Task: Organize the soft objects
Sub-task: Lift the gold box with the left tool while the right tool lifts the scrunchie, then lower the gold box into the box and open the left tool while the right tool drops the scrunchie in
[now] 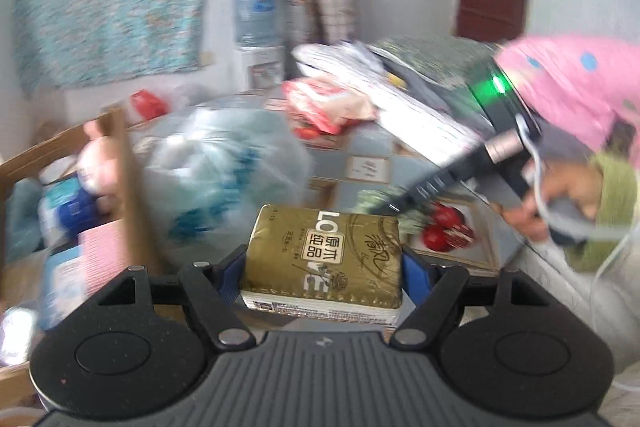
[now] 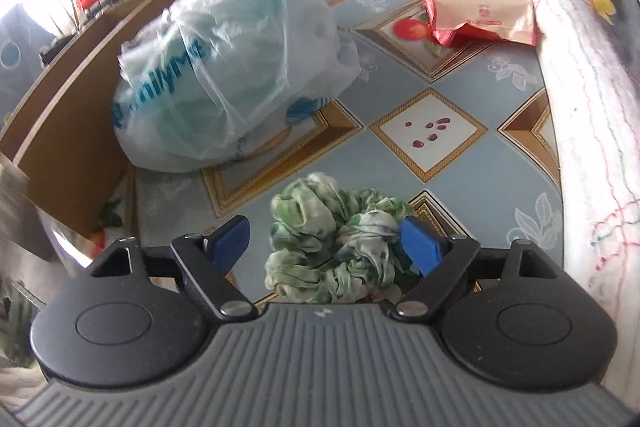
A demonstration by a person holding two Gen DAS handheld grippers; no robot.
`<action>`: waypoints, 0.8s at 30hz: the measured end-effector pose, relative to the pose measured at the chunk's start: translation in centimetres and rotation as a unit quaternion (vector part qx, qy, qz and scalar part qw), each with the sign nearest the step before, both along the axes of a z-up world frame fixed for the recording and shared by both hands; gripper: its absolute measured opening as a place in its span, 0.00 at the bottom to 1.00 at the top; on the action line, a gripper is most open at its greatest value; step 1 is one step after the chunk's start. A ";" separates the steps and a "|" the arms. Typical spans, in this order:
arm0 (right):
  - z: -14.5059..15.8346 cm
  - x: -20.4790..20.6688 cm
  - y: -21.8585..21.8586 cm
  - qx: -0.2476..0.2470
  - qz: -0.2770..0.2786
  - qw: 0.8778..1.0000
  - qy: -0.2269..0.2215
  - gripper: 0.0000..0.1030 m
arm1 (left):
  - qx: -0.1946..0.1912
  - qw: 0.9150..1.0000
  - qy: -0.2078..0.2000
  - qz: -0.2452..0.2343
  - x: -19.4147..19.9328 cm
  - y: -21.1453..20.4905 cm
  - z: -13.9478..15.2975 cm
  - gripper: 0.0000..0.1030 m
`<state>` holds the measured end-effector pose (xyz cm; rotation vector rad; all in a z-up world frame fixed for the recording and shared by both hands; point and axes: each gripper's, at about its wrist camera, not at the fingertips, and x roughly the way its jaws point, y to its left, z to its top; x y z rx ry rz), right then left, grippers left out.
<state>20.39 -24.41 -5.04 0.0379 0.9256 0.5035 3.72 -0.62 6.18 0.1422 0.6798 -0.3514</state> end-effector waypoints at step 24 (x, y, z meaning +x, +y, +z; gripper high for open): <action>2.9 0.9 -1.0 0.097 -0.023 0.995 0.010 0.22 | -0.045 0.967 0.128 0.215 6.5 18.7 -1.5 0.75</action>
